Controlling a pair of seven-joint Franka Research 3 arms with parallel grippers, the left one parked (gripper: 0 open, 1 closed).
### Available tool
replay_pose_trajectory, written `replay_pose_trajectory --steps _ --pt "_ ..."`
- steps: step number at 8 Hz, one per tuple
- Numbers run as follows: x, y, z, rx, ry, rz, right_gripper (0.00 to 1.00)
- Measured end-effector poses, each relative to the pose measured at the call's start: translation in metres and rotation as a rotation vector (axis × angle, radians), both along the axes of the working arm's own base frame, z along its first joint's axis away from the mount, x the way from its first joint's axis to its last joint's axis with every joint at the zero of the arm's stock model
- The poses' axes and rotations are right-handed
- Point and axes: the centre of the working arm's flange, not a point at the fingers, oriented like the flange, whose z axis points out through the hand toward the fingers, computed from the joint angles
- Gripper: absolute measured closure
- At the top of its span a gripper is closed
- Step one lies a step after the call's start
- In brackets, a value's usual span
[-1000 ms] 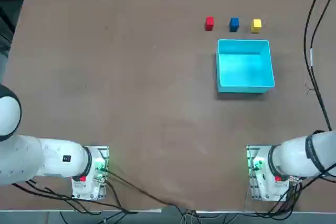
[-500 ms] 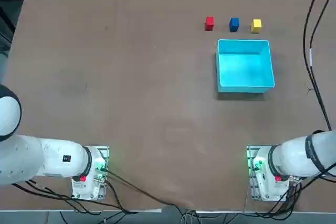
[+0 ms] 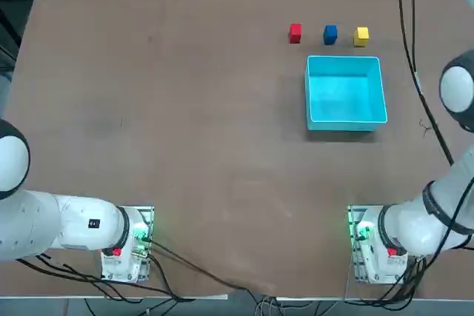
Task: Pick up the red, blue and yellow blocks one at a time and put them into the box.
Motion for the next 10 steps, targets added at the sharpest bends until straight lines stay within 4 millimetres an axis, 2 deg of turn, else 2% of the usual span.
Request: replay_pose_trajectory --steps 1,2,3,4,5,7,10 --pt "0.026 0.040 -0.049 0.016 -0.087 -0.001 0.00" --pt "0.042 0.082 -0.119 0.023 -0.113 -0.019 0.00" --pt "0.047 0.111 -0.180 0.021 -0.112 -0.024 0.00" --pt "0.048 0.127 -0.218 0.014 -0.099 -0.028 0.00" --pt "0.050 0.134 -0.233 0.011 -0.091 -0.038 0.00" --pt "0.052 0.141 -0.241 0.012 -0.089 -0.067 0.00" --pt "0.047 0.148 -0.268 -0.004 -0.051 -0.076 0.00"
